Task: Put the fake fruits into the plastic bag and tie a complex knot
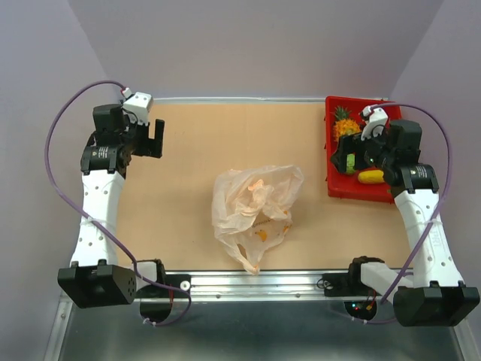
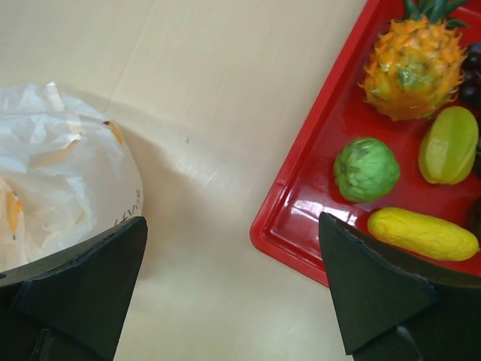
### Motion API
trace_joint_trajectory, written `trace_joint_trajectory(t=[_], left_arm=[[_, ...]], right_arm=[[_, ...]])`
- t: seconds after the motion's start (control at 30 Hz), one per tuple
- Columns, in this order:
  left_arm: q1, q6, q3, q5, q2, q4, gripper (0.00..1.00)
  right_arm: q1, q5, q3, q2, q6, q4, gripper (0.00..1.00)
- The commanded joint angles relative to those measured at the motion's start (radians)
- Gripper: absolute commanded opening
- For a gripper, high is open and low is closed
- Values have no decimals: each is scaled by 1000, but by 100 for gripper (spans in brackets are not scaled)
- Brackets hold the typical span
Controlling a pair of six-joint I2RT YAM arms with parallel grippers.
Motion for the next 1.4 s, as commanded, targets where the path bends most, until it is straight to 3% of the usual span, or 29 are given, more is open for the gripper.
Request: trace_joint_trajectory(t=[0.0,0.17,0.23,0.37,0.57,1.0,1.37], left_arm=[[-54,130,37,143,-56,-44,99],[-249,212,103,379,-114,-98,99],[-381,258,115,436,-108,-126,99],[-585,288,112,433,-76,-115,99],[-876,313,122,278,31,-88,99],[-1133,462,82,80,193,-26,99],[-1153,503,20,-78,262,1,99]], right_arm=[[-5,-102,-1,-27,-37,-22,100],[-5,-257,-13,22,28,-32,100],[-5,-340,4,49,59,-29,100],[-3,-446,31,112,113,-22,100],[18,-501,21,180,191,24,100],[193,-388,-36,278,154,116,100],[218,-409,-16,358,162,179,77]])
